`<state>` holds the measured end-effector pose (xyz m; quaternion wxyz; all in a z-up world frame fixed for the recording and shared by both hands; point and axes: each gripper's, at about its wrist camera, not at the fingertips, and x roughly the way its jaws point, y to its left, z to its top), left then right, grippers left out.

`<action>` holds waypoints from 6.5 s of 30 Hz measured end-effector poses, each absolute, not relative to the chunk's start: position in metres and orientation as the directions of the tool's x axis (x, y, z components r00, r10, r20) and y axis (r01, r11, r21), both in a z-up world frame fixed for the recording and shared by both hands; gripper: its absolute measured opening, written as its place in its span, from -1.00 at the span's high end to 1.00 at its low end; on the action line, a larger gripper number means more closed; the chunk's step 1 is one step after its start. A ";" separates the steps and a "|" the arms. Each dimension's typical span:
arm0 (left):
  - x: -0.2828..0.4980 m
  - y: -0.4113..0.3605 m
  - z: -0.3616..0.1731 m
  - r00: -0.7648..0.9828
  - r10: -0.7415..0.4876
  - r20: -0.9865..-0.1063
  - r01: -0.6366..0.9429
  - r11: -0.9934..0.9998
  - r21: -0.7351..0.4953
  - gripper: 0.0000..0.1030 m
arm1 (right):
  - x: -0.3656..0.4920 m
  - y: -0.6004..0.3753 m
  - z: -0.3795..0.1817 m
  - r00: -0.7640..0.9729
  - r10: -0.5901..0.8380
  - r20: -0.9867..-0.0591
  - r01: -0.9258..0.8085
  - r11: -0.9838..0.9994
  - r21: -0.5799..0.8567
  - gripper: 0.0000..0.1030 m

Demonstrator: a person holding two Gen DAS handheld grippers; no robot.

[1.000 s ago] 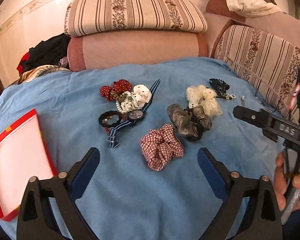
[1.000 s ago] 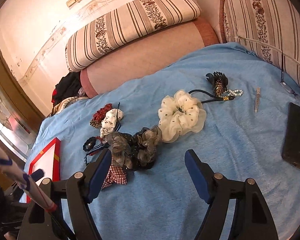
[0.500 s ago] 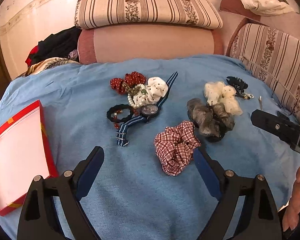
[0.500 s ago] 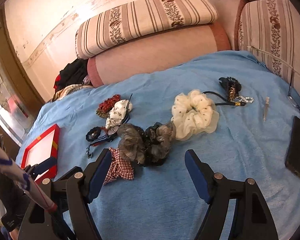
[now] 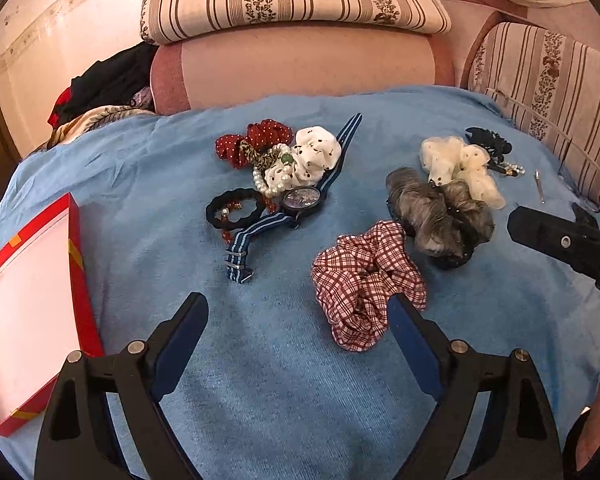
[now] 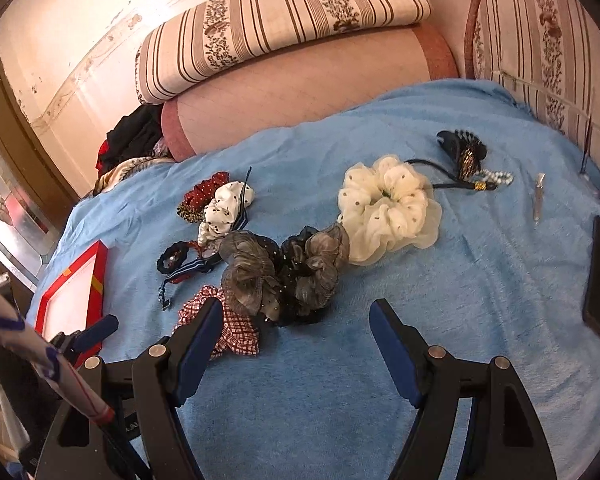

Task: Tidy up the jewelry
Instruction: 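Move the left tool toward the red plaid scrunchie while the right tool approaches the grey sheer scrunchie, then grasp the red plaid scrunchie with the left tool while the right tool grasps the grey sheer scrunchie, then carry both held scrunchies over the red-rimmed white tray with both tools, then open both tools to drop the scrunchies into the tray, then move both tools back toward the remaining jewelry on the blanket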

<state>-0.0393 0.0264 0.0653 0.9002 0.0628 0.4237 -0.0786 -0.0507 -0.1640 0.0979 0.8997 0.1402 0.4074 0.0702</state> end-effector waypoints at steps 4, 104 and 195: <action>-0.034 0.024 0.059 0.623 -0.079 -0.778 0.194 0.980 0.055 -0.75 | -0.040 -0.166 0.089 0.637 0.255 -0.727 0.007 0.942 0.336 -0.55; -0.028 0.286 0.133 0.778 -0.025 -0.628 -0.140 0.967 -0.212 0.84 | -0.029 0.055 0.157 0.625 0.499 -0.600 -0.381 0.866 0.324 0.76; 0.005 0.151 0.084 0.666 -0.240 -0.706 0.120 0.969 -0.216 -0.06 | 0.056 -0.248 0.038 0.540 0.151 -0.828 0.356 0.851 0.387 0.51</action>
